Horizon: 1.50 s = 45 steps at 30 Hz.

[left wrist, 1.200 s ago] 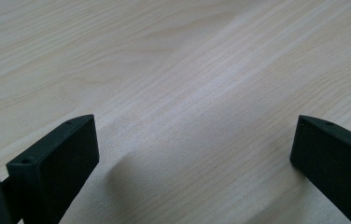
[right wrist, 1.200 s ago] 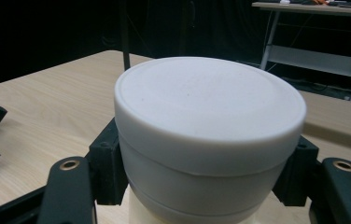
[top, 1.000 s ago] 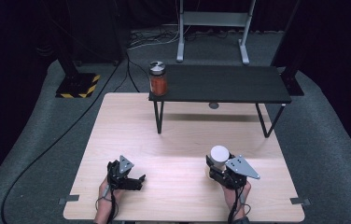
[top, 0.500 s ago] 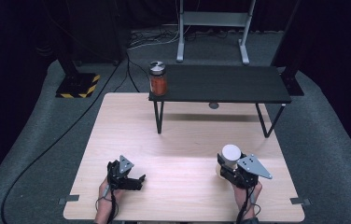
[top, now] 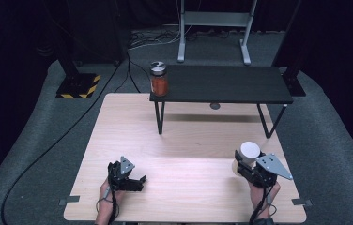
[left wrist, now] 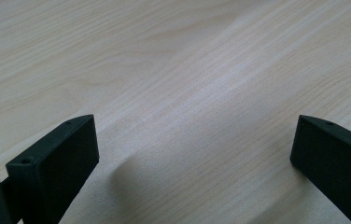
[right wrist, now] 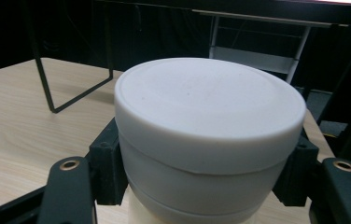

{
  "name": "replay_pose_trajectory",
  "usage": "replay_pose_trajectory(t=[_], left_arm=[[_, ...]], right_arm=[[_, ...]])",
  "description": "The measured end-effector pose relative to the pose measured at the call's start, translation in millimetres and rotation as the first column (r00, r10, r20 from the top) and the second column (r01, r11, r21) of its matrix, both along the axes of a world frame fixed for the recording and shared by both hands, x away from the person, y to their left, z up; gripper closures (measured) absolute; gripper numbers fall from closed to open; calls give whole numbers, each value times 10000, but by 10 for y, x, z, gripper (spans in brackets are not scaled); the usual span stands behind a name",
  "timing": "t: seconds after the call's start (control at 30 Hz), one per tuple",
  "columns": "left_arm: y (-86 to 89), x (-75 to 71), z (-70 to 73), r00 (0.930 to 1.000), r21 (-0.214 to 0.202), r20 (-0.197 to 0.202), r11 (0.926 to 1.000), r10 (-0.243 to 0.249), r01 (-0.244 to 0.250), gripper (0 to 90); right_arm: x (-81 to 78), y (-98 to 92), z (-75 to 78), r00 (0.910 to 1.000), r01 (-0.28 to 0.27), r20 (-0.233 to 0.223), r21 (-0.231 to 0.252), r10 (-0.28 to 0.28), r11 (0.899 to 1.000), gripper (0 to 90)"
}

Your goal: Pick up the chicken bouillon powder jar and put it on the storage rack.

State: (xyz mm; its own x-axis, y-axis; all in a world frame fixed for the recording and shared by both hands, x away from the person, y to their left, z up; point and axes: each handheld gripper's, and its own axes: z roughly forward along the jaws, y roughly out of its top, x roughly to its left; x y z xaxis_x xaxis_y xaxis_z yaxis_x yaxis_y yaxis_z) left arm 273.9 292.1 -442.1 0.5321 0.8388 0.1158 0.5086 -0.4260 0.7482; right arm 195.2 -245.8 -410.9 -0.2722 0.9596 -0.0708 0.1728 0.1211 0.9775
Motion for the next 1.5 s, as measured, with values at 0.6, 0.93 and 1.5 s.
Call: replay_pose_trajectory(t=[0.6, 0.93, 1.5], left_arm=[[-11, -13, -2, 10000, 76, 70, 10000, 0, 0, 5], [-19, -22, -6, 9999, 97, 116, 10000, 16, -17, 5], [-20, -22, -5, 9999, 109, 114, 9999, 18, -19, 4]], right_arm=[[-79, -207, 67, 9975, 706, 33, -88, -706, 9975, 332], [-81, -279, 138, 9952, 976, 95, -201, -974, 9950, 332], [-19, -371, 315, 9918, 1252, 300, -301, -1243, 9917, 332]])
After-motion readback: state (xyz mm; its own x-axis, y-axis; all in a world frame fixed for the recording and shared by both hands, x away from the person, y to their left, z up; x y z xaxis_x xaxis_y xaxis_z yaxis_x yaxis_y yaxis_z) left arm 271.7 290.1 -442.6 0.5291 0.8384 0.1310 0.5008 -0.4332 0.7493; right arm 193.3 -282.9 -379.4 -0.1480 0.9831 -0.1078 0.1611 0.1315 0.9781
